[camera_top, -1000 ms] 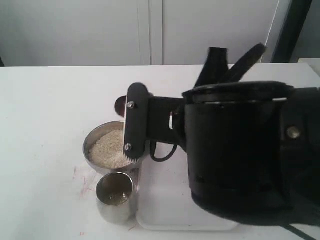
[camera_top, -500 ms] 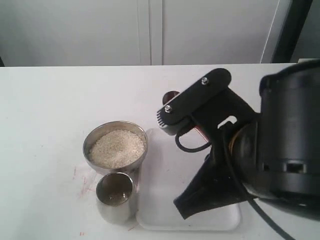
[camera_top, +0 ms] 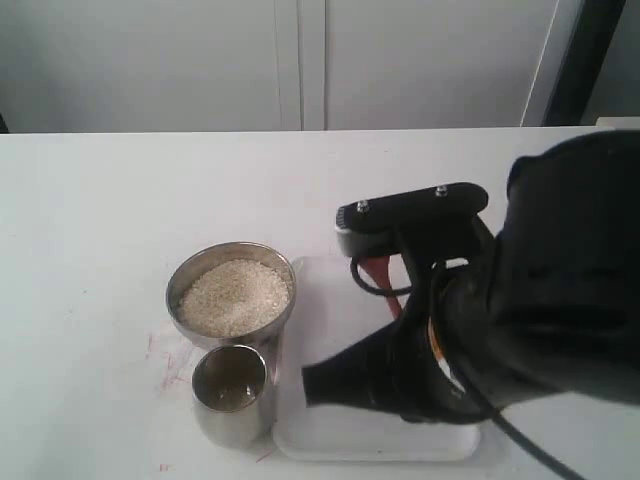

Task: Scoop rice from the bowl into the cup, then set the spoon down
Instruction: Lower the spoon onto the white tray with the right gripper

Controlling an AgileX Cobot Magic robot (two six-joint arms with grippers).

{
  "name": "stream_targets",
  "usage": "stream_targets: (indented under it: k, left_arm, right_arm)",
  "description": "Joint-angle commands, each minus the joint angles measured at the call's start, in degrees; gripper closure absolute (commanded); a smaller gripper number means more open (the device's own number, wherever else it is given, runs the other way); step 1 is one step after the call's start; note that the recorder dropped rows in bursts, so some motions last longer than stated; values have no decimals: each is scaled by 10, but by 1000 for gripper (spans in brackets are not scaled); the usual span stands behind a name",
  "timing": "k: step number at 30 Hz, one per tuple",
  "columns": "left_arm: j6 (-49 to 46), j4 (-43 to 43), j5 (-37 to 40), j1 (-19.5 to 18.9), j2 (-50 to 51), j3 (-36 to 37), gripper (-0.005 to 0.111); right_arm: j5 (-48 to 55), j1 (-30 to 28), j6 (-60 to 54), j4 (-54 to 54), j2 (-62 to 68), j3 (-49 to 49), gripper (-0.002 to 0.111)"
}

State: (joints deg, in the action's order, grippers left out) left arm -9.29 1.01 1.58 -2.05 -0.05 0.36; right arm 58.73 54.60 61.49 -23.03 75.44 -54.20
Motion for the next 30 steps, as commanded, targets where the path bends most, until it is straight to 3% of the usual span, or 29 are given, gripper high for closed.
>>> stream_targets:
  k: [1, 6, 9, 16, 23, 30]
  left_arm:
    - [1, -5, -3, 2, 1, -4, 92]
    - [1, -5, -3, 2, 1, -4, 92]
    - [1, -5, -3, 2, 1, -4, 92]
    - [1, -5, -3, 2, 1, -4, 92]
    - [1, -5, -3, 2, 1, -4, 92]
    - [1, -5, -3, 2, 1, -4, 92]
  right_arm:
    - [-55, -74, -30, -11, 23, -25, 108]
    - [-71, -113, -37, -9, 61, -34, 108]
    - [-88, -113, -72, -11, 115, -34, 108]
    - [-106, -113, -38, 6, 196, -34, 108]
    - [-130, -113, -28, 79, 208, -34, 108]
    - [-89, -113, -54, 123, 208, -34, 108]
